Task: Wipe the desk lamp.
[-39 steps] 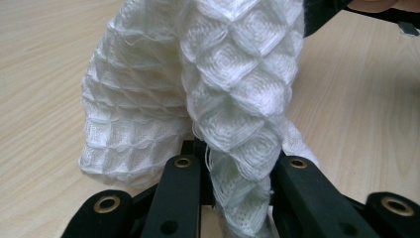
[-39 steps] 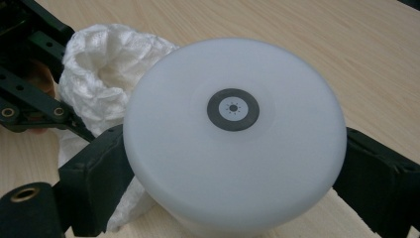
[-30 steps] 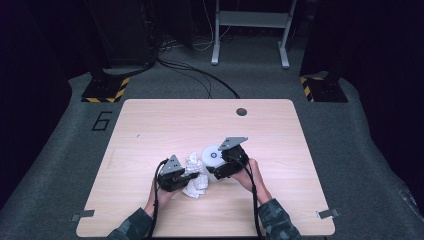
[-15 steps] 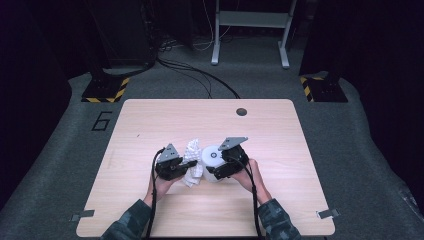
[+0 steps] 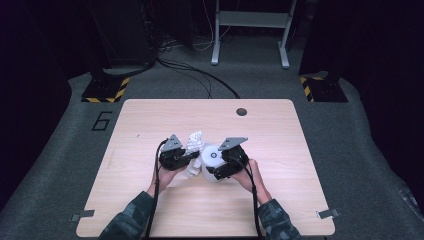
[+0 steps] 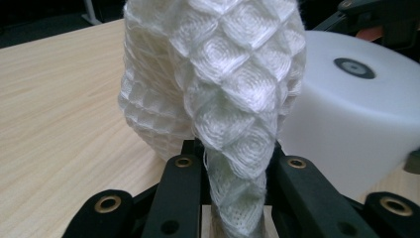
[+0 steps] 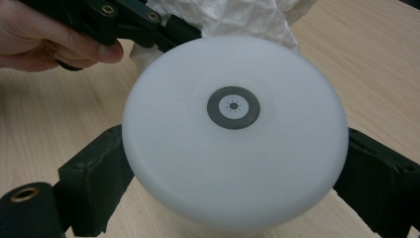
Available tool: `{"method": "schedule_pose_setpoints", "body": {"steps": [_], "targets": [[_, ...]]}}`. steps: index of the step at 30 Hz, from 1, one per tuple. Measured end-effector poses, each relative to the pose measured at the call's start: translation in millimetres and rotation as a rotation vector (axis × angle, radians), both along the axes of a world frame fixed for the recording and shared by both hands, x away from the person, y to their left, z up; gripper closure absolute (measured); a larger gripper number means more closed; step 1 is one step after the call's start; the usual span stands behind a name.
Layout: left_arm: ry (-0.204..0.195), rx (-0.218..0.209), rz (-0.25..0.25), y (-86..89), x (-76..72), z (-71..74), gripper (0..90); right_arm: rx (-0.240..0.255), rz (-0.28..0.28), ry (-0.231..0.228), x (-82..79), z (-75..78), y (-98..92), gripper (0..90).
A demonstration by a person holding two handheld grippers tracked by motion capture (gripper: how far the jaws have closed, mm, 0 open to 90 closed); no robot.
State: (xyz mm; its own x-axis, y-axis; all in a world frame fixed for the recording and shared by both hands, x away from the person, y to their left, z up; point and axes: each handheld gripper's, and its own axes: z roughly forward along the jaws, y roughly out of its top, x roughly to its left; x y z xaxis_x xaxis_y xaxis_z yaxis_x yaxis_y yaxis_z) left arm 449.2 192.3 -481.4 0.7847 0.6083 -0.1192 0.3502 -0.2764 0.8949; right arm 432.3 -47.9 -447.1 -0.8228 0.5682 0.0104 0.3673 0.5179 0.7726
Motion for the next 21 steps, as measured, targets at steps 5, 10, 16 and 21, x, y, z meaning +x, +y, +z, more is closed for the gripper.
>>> {"method": "schedule_pose_setpoints", "body": {"steps": [5,10,16,21], "targets": [[0.024,0.01,0.003,-4.4,5.2,-9.0,78.8,0.0,0.001,0.001,0.1,-0.1,0.0,8.7],[0.044,0.038,0.004,-8.4,9.6,-19.3,78.9,-0.001,0.006,0.004,0.4,0.0,-0.2,8.7],[0.068,0.053,0.002,-11.2,13.0,-29.7,79.1,-0.005,0.007,0.008,0.4,0.1,-0.1,8.7],[0.071,0.084,0.009,-14.4,14.2,-35.0,79.3,-0.004,0.01,0.011,0.2,0.1,0.0,8.7]]}}
